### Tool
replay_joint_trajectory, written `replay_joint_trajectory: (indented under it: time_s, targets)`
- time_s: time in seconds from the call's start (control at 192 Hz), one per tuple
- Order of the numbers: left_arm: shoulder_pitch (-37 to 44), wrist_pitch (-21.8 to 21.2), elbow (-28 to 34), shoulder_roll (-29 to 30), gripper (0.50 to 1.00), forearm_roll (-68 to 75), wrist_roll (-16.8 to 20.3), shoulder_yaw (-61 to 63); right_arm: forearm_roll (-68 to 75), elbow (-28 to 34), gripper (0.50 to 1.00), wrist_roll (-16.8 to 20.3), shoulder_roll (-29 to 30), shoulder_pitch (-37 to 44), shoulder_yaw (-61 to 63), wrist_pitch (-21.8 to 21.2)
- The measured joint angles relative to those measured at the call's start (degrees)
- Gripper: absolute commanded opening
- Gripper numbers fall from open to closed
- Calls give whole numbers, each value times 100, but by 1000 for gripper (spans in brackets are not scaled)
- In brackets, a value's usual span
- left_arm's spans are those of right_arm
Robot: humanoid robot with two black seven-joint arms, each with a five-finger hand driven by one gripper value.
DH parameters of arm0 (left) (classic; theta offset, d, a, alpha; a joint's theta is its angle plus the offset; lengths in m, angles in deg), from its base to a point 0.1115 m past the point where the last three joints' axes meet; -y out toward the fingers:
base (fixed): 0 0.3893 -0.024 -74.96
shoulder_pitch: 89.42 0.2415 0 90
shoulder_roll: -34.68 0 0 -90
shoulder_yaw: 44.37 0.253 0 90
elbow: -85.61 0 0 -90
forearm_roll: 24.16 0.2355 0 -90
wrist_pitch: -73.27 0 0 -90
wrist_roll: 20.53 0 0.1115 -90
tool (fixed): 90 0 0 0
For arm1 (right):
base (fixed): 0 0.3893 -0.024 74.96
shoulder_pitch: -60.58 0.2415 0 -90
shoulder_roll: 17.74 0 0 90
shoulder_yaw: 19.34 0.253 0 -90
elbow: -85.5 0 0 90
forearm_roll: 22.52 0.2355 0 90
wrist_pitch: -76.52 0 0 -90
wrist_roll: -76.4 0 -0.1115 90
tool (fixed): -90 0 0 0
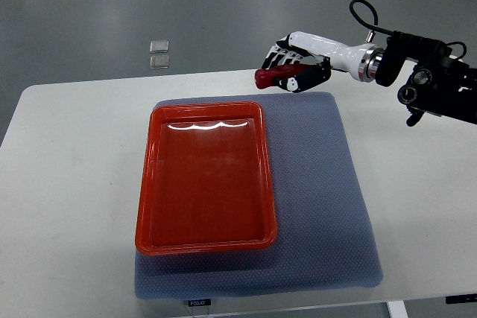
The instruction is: Place red pepper on red tray
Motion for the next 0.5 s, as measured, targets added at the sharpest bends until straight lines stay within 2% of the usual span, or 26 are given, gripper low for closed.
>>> replay_joint_trajectory:
  time_s: [0.104,0.219,0.501]
  targets:
    - [-4,0,-2,0,1000,0,0,0,106,-158,500,3,517,244,-202,-9]
    - [-8,0,-2,0,1000,0,0,0,123,-610,500,5,1285,387,-558,18]
    - [-4,0,-1,0,1000,0,-1,0,91,-1620,500,1,2838,117,-887,88]
